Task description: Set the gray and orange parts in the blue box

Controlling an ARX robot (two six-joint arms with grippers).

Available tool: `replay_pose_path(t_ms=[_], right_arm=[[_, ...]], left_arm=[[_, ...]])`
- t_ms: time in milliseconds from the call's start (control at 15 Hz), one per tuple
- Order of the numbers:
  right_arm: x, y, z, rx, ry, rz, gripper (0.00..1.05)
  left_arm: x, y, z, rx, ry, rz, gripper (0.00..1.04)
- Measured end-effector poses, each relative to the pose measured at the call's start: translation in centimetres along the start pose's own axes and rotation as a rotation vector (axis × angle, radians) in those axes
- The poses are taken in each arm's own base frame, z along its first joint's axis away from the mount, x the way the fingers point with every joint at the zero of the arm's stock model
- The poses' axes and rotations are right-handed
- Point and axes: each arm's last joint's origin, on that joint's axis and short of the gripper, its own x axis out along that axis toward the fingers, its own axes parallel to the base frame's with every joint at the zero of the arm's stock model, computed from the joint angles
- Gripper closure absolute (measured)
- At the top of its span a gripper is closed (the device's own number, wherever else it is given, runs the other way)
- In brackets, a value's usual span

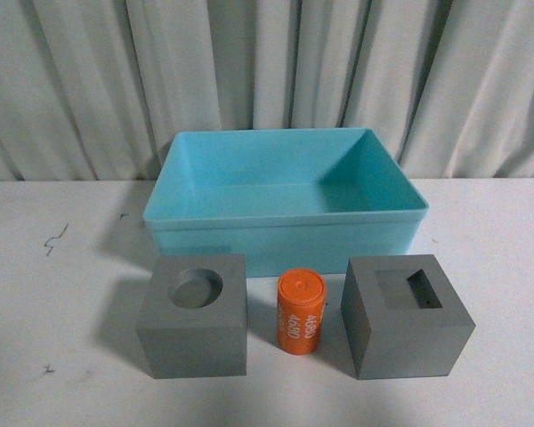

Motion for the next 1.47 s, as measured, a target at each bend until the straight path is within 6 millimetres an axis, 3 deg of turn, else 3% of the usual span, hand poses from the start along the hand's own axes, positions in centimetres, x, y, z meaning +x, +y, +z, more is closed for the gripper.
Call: replay_pose_path(t_ms=[1471], right_arm=[[0.00, 0.00, 0.00, 0.000, 0.000, 0.000, 0.06]], left_arm=[[0.00, 0.00, 0.00, 0.000, 0.000, 0.000, 0.07]])
